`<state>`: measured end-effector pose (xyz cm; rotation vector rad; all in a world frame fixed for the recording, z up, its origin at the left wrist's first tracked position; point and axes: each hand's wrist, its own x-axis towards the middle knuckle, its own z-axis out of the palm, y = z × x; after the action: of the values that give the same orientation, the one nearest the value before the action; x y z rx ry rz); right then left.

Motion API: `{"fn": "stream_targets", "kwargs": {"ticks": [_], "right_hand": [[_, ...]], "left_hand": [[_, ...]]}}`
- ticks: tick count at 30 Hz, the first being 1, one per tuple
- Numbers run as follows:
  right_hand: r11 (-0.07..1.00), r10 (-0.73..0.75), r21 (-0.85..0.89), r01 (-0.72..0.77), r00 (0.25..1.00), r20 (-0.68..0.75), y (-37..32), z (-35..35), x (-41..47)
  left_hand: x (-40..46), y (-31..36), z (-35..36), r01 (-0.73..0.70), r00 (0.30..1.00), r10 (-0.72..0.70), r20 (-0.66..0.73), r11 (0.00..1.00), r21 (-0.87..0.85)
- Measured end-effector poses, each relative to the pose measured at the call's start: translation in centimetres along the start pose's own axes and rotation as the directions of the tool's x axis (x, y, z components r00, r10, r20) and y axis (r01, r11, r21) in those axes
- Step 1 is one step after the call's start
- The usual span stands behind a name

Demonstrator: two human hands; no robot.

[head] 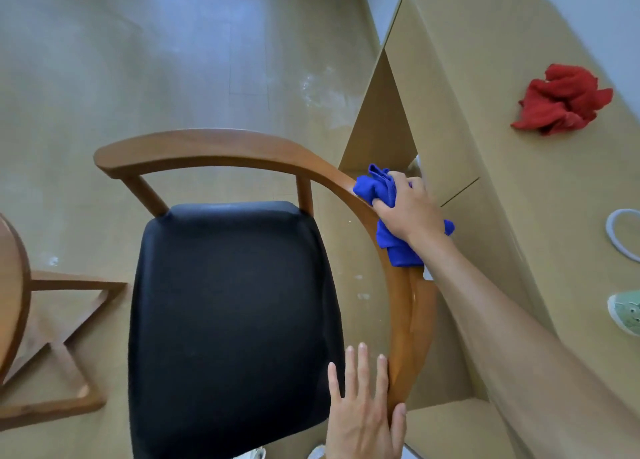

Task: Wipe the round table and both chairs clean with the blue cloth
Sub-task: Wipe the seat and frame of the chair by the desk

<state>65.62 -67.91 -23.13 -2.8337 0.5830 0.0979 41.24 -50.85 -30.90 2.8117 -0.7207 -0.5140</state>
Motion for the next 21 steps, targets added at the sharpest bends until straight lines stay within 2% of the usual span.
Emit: {"fn": "stream_targets", "kwargs": {"ticks": [3,7,10,12,14,17,21], "right_hand": [[0.939,-0.206,-0.301,0.167,0.973,-0.105,-2.1,1.7,0.8],[0.877,-0.306,-0.412,0.248,0.948,-0.081,-5.4,3.7,2.4],[0.903,-0.292,-0.352,0.246,0.953,-0.082,-8.1,4.9,3.6],[0.929,-0.273,-0.28,0.241,0.959,-0.082,-10.0,5.8,4.4],[0.955,-0.242,-0.199,0.219,0.965,-0.098,-12.2,6.7,5.0],[0.973,-0.229,-0.068,0.223,0.968,-0.101,-16.3,8.0,5.8],[0.953,-0.292,0.076,0.293,0.956,-0.029,-20.9,9.0,6.9]], "left_hand": [[0.6,-0.3,1.0,0.003,0.998,-0.002,-0.055,1.0,0.019],[1.5,-0.5,1.5,0.07,0.992,-0.079,-0.103,0.993,-0.092],[2.4,-1.6,0.0,0.098,0.994,-0.107,-0.025,0.963,-0.249],[2.9,-3.6,-1.6,0.115,0.991,-0.133,-0.03,0.932,-0.344],[4.3,-7.1,-3.9,0.096,0.967,-0.189,-0.17,0.891,-0.445],[8.5,-14.0,-8.1,0.081,0.892,-0.273,-0.359,0.88,-0.468],[17.1,-19.8,-16.9,0.036,0.837,-0.325,-0.441,0.836,-0.547]]}}
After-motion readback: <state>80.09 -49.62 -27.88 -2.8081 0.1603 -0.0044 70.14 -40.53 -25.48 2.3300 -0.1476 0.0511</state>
